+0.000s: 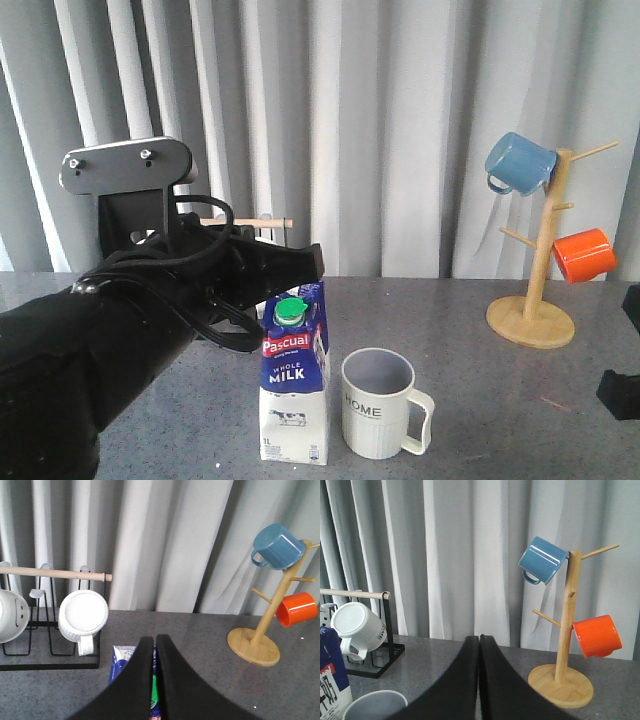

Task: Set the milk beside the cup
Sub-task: 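Lower the carton, open the left gripper and lift away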

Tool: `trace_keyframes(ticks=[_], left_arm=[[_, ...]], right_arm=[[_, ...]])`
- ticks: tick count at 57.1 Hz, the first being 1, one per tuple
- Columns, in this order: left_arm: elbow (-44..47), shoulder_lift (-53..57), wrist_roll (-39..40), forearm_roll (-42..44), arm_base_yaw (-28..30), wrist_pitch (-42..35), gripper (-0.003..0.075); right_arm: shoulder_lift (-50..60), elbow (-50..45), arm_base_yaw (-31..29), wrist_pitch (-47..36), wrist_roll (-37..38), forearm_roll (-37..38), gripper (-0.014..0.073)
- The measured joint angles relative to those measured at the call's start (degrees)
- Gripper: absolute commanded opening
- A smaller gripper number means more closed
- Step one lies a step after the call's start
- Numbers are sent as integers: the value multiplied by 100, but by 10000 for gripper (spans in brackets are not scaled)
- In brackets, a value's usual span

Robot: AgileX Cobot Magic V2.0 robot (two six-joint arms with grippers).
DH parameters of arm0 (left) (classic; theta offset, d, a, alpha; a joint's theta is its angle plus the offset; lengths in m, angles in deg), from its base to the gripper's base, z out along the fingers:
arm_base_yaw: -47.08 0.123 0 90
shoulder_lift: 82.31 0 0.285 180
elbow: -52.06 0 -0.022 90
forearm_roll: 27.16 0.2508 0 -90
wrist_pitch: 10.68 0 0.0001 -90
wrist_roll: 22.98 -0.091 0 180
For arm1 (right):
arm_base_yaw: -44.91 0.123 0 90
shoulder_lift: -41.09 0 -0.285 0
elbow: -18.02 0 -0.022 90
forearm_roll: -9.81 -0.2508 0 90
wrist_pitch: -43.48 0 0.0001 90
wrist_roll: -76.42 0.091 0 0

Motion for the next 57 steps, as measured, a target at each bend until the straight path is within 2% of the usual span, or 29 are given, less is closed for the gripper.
trace_keyframes(ticks=[9,19,23,29,39,44,49,57], left_arm=[[-155,0,258,230,0,741,-8],[-217,0,342,1033,-5,2523,-8],[-198,0,580,1684,-11,3079,-8],[-24,20,1864,3519,-11,3560,-8],[859,389,5694,7566,11,3908,-8],[1441,858,7261,8959,187,3975,-8],[1990,1524,8017,9500,570,3970,-8],[3035,2722,8198,9629,1381,3702,-8]], right_arm=[[0,0,0,0,0,0,-8],[0,0,0,0,0,0,-8],[0,0,0,0,0,0,-8],[0,0,0,0,0,0,-8],[0,0,0,0,0,0,-8],[0,0,0,0,0,0,-8],[0,0,0,0,0,0,-8],[0,0,0,0,0,0,-8]])
